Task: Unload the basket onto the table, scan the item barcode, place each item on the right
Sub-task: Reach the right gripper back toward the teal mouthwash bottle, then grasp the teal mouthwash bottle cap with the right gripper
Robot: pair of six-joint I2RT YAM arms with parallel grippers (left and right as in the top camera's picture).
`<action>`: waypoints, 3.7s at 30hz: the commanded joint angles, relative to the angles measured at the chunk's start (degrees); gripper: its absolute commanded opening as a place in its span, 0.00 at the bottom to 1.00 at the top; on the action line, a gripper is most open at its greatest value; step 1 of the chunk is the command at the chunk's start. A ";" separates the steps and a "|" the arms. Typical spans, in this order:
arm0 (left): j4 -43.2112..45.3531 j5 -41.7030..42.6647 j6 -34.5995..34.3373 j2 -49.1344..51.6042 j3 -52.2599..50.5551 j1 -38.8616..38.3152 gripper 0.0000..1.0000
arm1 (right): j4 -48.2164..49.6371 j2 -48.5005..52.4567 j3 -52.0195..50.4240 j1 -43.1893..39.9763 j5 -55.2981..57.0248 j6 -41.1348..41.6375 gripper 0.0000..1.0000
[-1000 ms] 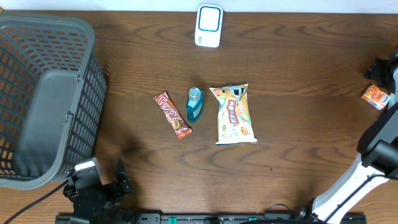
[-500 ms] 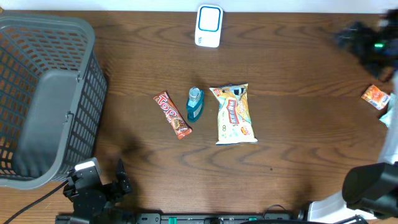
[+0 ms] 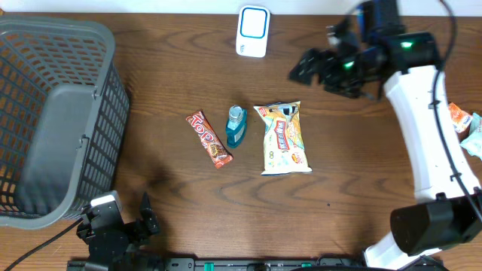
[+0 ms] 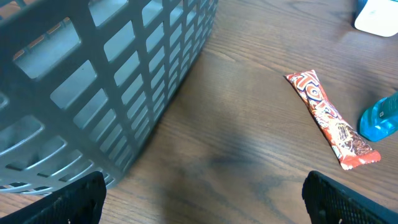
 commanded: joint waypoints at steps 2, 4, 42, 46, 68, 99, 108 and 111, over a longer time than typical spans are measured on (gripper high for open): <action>0.04 -0.76 -0.11 -0.09 0.15 0.13 0.98 | 0.00 -0.24 -0.22 5.35 2.86 -29.97 0.99; 0.04 -0.76 -0.11 -0.09 0.15 0.13 0.98 | 0.52 -0.24 -0.22 6.86 8.07 -35.47 0.99; 0.04 -0.76 -0.11 -0.09 0.15 0.13 0.98 | 5.53 17.18 -0.39 13.66 -12.48 -103.93 0.99; 0.04 -0.76 -0.11 -0.09 0.15 0.13 0.98 | 7.93 19.21 -0.39 15.13 -9.99 -103.95 0.99; 0.04 -0.76 -0.11 -0.09 0.15 0.13 0.98 | 8.79 22.08 -0.39 17.29 -9.77 -98.62 0.19; 0.04 -0.76 -0.11 -0.09 0.15 0.13 0.98 | 30.49 22.08 -0.39 17.29 6.38 -29.40 0.72; 0.04 -0.76 -0.11 -0.09 0.15 0.13 0.98 | 32.70 23.08 -0.74 17.42 6.97 -31.30 0.69; 0.04 -0.76 -0.11 -0.09 0.15 0.13 0.98 | 32.68 24.17 -0.81 17.62 6.99 -31.28 0.69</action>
